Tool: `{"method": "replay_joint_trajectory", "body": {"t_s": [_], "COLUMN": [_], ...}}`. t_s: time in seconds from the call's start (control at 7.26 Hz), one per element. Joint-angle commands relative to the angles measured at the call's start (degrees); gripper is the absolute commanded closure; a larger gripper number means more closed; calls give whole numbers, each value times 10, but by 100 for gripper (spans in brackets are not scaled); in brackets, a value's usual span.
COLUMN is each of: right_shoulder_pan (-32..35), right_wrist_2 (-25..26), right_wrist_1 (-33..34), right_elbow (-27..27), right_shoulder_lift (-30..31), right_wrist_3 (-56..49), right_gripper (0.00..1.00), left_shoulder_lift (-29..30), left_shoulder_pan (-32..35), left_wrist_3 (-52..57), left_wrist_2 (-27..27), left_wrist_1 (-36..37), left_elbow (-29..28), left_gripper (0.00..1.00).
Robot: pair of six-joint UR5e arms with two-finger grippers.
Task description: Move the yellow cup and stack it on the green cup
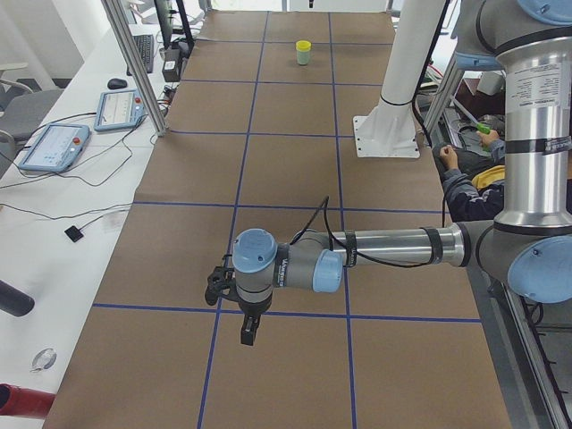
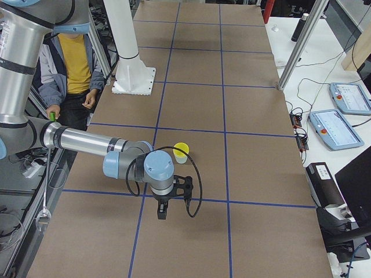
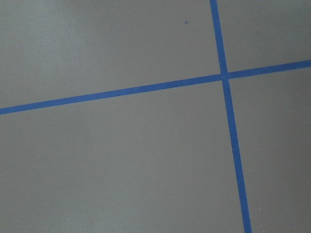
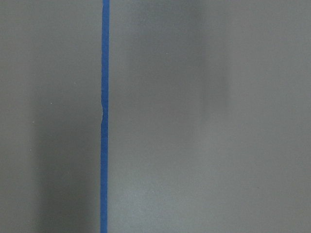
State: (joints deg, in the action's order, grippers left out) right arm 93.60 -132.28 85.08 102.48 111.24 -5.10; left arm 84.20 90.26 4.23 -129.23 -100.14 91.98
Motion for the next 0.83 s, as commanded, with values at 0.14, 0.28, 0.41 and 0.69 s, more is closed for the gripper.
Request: {"method": "replay_joint_trajectory", "body": {"t_s": [0.14, 0.28, 0.41, 0.69], "right_shoulder_pan": [0, 0, 0, 1], "right_wrist_2": [0, 0, 1, 8], "right_wrist_1": [0, 0, 1, 0], "right_elbow": [-10, -14, -17, -15], "right_shoulder_lift": [-1, -3, -4, 0], "right_wrist_3": [-1, 0, 2, -4], "right_gripper": [0, 0, 0, 0], "left_shoulder_lift": [0, 0, -1, -11], "left_shoulder_pan": [0, 0, 0, -1], "left_wrist_3": [2, 2, 2, 2], "left_wrist_2": [-1, -2, -2, -2], "left_wrist_1": [0, 0, 1, -1], "left_elbow": [1, 1, 1, 5], "left_gripper": [0, 0, 0, 0]}}
